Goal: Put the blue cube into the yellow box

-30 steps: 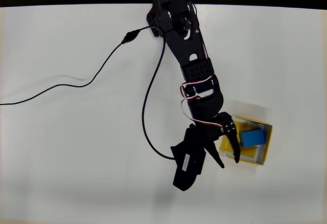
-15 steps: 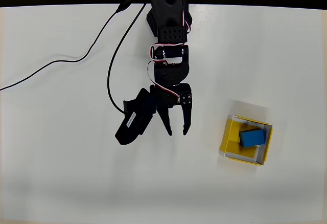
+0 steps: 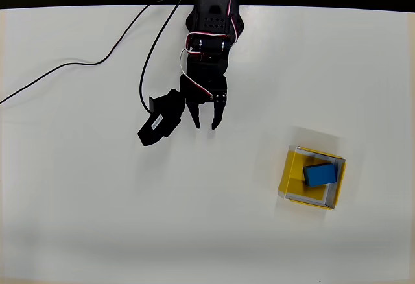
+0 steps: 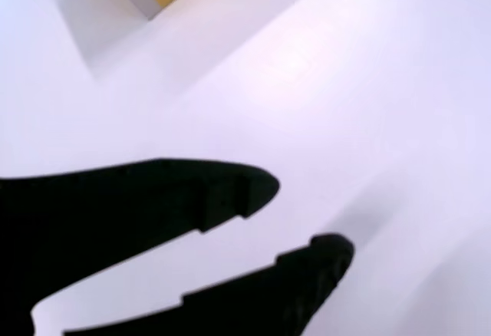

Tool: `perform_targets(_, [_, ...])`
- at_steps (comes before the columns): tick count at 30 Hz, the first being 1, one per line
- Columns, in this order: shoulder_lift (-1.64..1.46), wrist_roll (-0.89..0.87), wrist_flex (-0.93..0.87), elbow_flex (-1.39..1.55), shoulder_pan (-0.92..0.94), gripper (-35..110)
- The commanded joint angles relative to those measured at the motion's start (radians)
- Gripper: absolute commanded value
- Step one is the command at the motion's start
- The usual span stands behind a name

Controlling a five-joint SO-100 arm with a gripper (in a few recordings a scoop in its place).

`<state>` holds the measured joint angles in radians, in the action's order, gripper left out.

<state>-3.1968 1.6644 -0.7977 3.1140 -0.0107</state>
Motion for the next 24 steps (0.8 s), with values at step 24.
perform_targets(24, [-0.146,-0.095,-0.557,0.031,-0.008,12])
